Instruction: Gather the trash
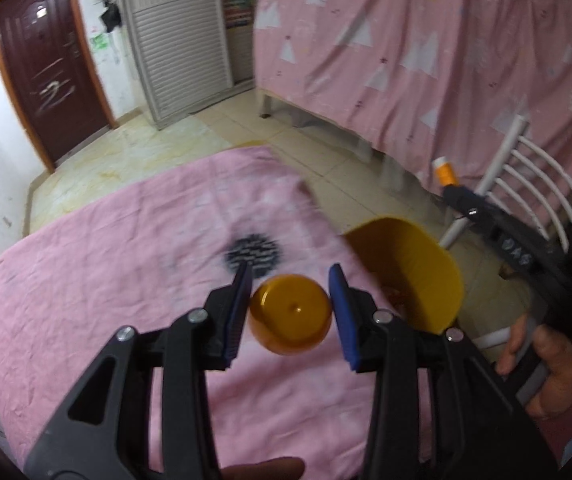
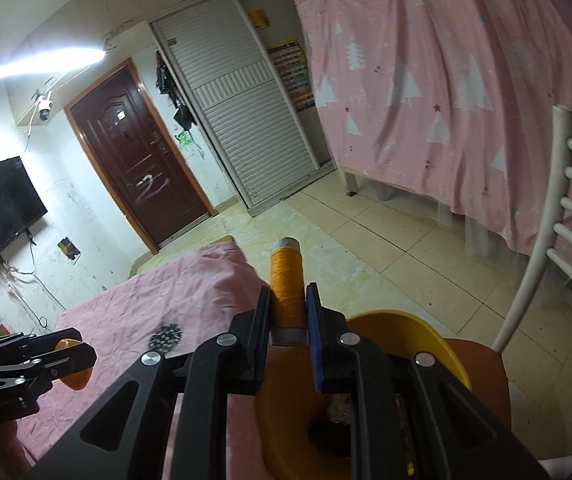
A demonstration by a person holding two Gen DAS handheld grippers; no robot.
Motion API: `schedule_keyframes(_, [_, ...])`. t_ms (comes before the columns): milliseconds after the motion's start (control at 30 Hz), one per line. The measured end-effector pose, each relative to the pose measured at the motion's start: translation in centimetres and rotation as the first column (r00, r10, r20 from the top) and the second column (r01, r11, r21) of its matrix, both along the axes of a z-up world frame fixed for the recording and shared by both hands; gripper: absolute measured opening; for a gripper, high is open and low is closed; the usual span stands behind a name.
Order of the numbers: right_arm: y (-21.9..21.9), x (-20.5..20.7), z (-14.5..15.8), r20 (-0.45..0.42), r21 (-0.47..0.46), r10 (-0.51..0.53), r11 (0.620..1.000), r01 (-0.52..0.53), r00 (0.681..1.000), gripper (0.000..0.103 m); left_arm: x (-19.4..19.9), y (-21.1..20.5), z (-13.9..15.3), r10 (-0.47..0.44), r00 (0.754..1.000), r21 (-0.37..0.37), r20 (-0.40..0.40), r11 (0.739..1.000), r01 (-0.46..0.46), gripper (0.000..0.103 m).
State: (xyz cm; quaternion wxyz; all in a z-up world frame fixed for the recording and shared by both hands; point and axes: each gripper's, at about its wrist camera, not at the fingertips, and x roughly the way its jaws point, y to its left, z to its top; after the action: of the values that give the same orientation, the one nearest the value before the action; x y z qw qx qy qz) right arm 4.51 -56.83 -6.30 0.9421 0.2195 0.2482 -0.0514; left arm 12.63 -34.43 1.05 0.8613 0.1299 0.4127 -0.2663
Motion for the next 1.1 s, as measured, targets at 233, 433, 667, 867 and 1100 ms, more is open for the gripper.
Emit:
schedule_keyframes(233, [-2.3, -0.6, -1.8, -0.028, 0.034, -0.033, 0.999, 0.034, 0.999, 0.011, -0.5, -4.6, -0.5, -0.105, 0.994, -0.054, -0.034, 0.993, 0.103, 0.037])
schedule_keyframes(433, [-3.7, -0.5, -2.9, -0.042, 0.086, -0.048, 0.995, 0.052, 0.998, 0.012, -1.1, -7.6, -1.0, -0.173, 0.984, -0.079, -0.028, 0.982, 0.171, 0.037])
schedule_keyframes(667, [-4.2, -0.1, -3.7, -0.052, 0.120, -0.054, 0.991, 0.060, 0.997, 0.035, -1.0, -8.3, -1.7, -0.191, 0.981, -0.078, -0.040, 0.979, 0.187, 0.062])
schedule_keyframes(867, [-3.9, -0.1, -3.6, -0.029, 0.133, -0.051, 0.990, 0.054, 0.998, 0.072, -0.5, -6.8, -2.1, -0.163, 0.985, -0.084, -0.050, 0.984, 0.159, 0.063])
schedule_keyframes(1100, [-2.3, 0.4, -2.9, -0.011, 0.126, -0.018, 0.992, 0.019, 1.000, 0.089, 0.0, -3.1, -1.7, -0.107, 0.994, -0.111, -0.029, 0.988, 0.104, 0.074])
